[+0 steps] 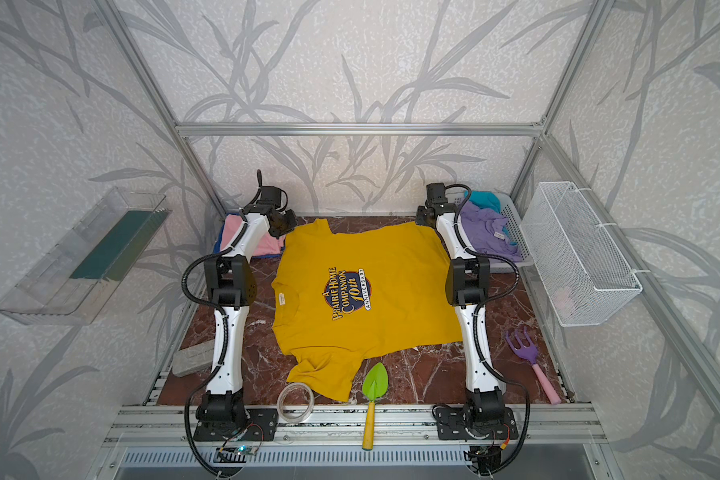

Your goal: Fold and stack the t-shirts

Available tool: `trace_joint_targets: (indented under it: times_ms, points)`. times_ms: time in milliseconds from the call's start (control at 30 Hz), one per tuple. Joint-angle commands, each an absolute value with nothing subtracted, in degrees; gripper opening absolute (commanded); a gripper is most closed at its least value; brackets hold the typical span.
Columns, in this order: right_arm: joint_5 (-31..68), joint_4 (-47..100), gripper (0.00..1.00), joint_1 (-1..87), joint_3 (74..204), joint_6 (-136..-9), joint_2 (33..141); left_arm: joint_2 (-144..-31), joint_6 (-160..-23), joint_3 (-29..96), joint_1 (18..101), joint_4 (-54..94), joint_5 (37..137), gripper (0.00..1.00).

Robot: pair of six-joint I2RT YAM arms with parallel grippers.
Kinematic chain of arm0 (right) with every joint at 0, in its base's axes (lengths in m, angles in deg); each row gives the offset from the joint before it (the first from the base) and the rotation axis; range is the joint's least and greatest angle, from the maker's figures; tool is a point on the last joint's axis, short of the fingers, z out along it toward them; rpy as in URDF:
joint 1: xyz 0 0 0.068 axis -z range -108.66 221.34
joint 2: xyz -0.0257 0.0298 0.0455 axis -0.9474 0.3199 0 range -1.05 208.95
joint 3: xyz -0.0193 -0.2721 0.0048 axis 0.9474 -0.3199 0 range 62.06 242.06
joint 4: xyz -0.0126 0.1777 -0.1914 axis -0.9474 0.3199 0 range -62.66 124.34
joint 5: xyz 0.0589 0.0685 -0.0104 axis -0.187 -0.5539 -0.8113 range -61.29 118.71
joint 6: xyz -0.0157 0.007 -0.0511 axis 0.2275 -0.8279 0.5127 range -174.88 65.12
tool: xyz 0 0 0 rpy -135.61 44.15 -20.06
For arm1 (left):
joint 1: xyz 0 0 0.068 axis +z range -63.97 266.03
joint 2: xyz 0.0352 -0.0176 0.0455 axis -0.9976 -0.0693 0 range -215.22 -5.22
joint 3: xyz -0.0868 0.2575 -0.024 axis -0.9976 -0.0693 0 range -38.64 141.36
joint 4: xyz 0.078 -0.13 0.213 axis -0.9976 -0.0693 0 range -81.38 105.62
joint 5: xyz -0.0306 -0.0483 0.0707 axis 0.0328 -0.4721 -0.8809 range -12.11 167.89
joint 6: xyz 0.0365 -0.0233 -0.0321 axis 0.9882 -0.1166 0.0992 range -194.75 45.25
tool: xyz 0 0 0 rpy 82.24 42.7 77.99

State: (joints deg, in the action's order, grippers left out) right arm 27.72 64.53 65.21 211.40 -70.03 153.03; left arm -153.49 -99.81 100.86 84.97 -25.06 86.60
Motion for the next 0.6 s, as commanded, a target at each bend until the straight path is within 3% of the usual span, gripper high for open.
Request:
trace_joint_targets:
  times_ms: [0,33,367,567]
  points:
    - [28.63,67.60,0.79,64.84,217.53,-71.04,155.44,-151.06,-99.51,100.78,84.83,-26.17,87.09,0.00]
    - [28.92,68.72,0.99,64.84,219.03,-71.64,156.56,-150.93,-99.57,100.22,84.80,-25.87,87.27,0.00]
    - [27.62,70.52,0.99,64.92,218.68,-76.13,159.18,-150.58,-100.09,97.64,84.71,-24.72,88.91,0.00]
    - [32.62,75.33,0.99,64.92,218.43,-79.66,160.38,-149.00,-100.19,95.16,84.71,-23.34,89.39,0.00]
